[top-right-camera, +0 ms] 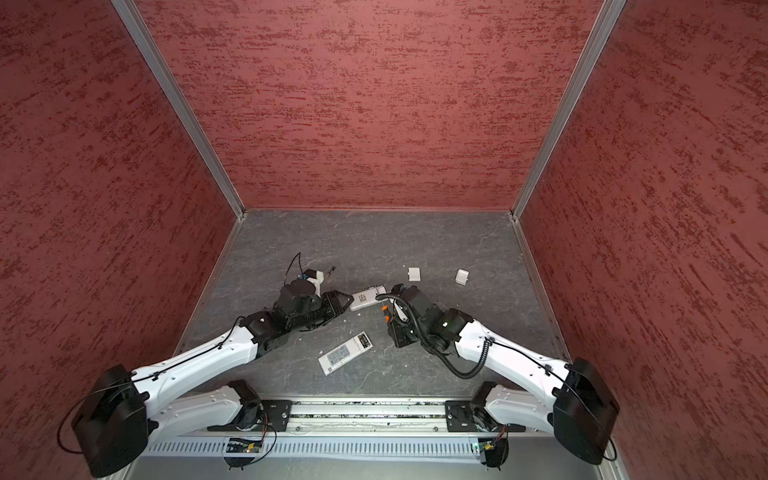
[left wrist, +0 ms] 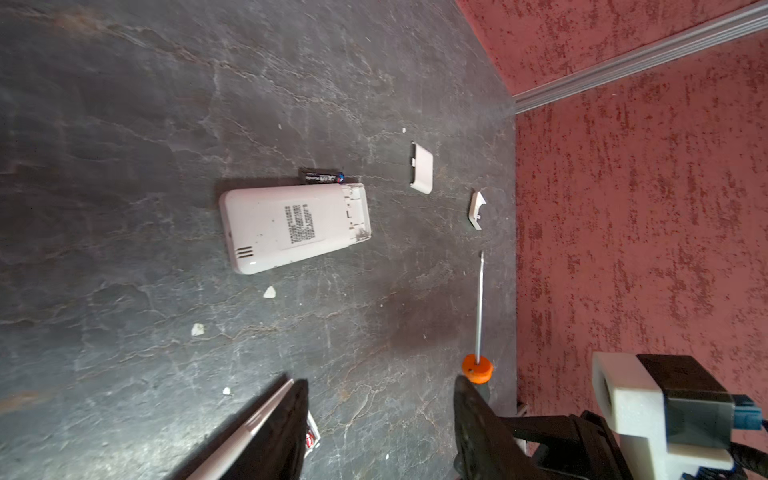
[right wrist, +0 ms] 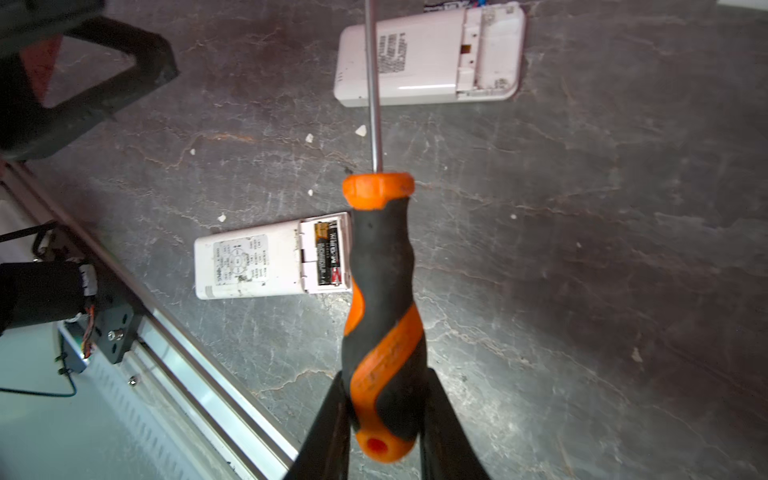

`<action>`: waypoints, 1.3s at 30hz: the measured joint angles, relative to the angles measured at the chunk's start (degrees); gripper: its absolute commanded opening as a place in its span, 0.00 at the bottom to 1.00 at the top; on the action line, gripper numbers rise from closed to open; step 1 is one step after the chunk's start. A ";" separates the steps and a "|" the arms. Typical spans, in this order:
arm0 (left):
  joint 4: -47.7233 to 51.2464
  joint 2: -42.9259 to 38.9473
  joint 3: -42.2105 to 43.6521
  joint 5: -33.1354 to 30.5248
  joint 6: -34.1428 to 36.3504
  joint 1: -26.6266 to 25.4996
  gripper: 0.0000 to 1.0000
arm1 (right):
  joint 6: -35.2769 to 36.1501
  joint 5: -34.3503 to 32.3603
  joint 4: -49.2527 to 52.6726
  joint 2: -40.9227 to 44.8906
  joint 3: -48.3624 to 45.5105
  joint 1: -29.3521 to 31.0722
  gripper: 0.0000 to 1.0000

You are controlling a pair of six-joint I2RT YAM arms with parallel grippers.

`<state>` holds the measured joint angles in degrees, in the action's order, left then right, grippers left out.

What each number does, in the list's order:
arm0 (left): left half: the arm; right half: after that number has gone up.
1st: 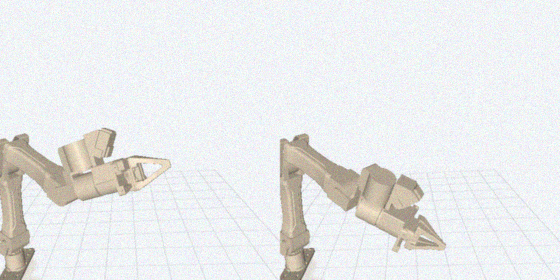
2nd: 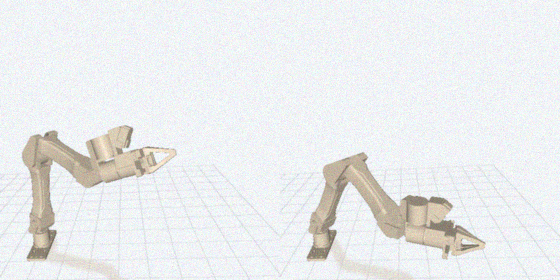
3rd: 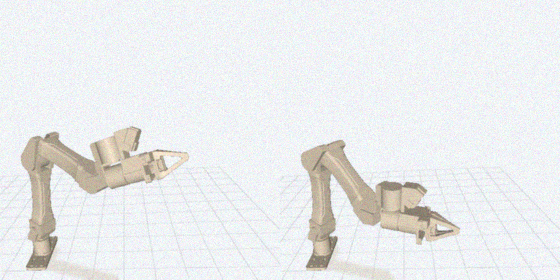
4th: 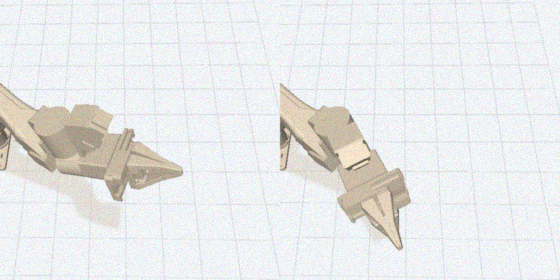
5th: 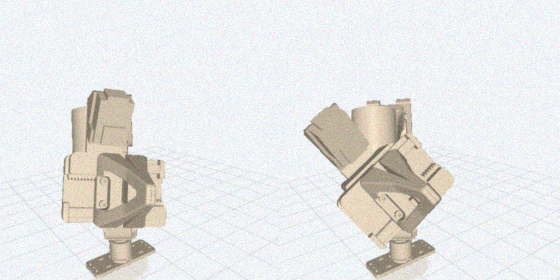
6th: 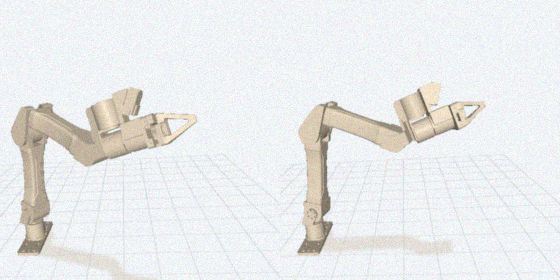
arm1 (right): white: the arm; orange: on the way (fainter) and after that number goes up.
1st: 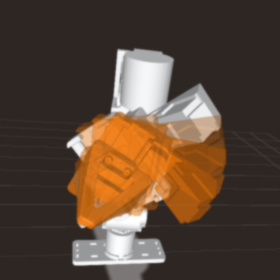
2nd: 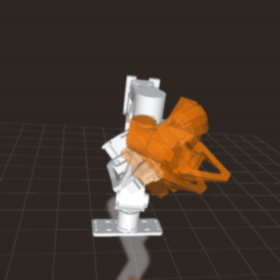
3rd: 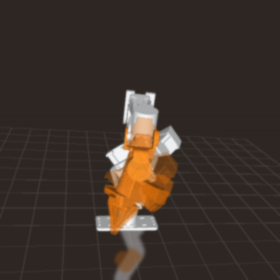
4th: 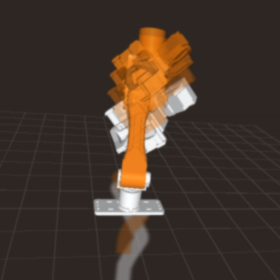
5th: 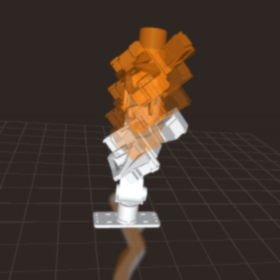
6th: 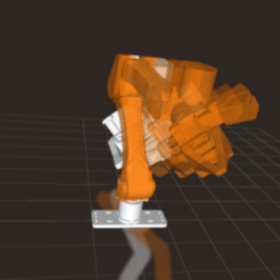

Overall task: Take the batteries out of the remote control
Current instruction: 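Lift the screwdriver with the right gripper toward the approaching left gripper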

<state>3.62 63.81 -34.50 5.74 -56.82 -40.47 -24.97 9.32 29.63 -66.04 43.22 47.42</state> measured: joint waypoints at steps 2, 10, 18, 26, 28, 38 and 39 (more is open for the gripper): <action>-1.05 0.07 0.00 0.24 0.00 -0.50 0.56 | 0.04 1.66 -0.98 0.31 0.31 0.00 0.02; -2.60 0.04 0.00 0.20 -0.02 -1.64 0.56 | -0.07 5.51 -3.26 0.98 0.48 -0.02 0.00; -4.94 -1.57 0.79 -0.52 -0.15 -2.64 0.56 | -1.53 9.22 -6.21 1.01 0.48 -0.46 0.00; -7.98 -4.98 2.32 -2.84 0.13 -5.16 0.55 | -4.74 16.61 -13.20 1.99 -1.27 -3.96 0.00; -8.96 -5.22 2.51 -3.15 0.20 -5.62 0.56 | -5.57 18.64 -14.86 2.01 -2.01 -4.83 0.00; -14.91 -3.93 3.13 -3.13 0.33 -6.45 0.56 | -8.15 26.27 -21.18 1.99 -3.72 -7.39 0.00; -15.50 -3.45 3.13 -3.04 0.33 -6.47 0.56 | -8.41 26.88 -21.79 2.01 -3.96 -7.54 0.00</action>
<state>-11.88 60.36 -31.38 2.70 -56.49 -46.94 -33.39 36.21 7.84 -64.03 39.27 39.88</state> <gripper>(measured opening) 0.555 0.247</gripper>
